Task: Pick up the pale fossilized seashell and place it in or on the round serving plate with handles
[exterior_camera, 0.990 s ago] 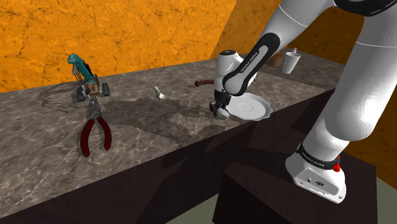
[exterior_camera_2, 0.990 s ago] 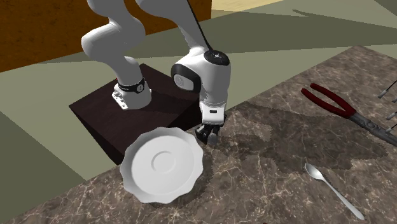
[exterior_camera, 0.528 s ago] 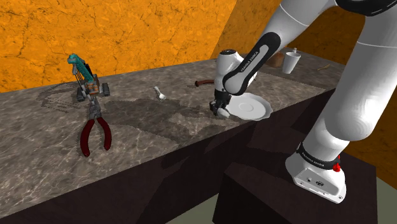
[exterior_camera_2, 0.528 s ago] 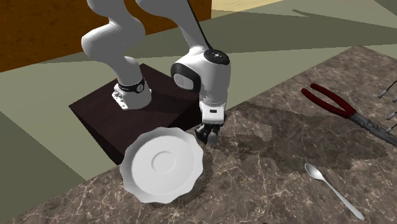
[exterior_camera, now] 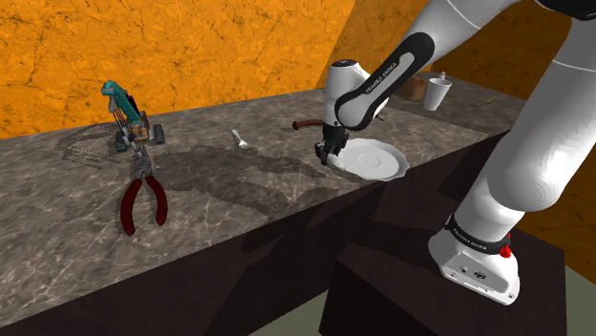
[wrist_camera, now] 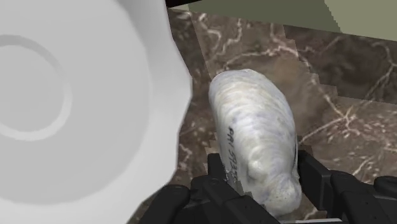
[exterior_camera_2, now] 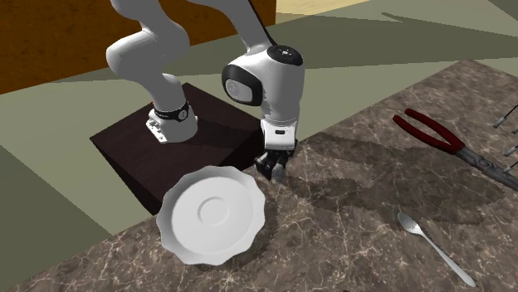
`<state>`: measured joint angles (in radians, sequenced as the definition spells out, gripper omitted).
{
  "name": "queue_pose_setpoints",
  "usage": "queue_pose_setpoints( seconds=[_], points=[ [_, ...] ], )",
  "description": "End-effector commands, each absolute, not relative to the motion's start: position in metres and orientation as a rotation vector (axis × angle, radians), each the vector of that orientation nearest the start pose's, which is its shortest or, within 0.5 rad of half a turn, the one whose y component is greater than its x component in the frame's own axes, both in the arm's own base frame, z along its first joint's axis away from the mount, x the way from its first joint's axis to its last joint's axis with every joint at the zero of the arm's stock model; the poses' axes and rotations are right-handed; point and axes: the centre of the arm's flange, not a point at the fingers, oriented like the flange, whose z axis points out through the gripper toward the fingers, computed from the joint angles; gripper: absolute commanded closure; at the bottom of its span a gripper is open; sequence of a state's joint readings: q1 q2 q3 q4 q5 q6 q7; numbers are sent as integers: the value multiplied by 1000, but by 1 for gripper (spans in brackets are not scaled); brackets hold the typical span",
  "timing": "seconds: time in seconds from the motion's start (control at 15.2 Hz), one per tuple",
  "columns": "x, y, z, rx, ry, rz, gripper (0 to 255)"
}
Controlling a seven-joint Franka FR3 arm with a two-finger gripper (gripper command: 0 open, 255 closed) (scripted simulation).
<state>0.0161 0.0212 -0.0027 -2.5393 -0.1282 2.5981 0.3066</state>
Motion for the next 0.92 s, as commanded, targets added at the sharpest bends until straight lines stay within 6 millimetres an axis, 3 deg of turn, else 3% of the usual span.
queue_pose_setpoints(
  seconds=[0.0, 0.53, 0.86],
  points=[
    [460, 8, 278, -3189, 295, -76, 255],
    [460, 8, 319, -3189, 295, -76, 255],
    [437, -54, 319, -3189, 295, -76, 255]
  ],
)
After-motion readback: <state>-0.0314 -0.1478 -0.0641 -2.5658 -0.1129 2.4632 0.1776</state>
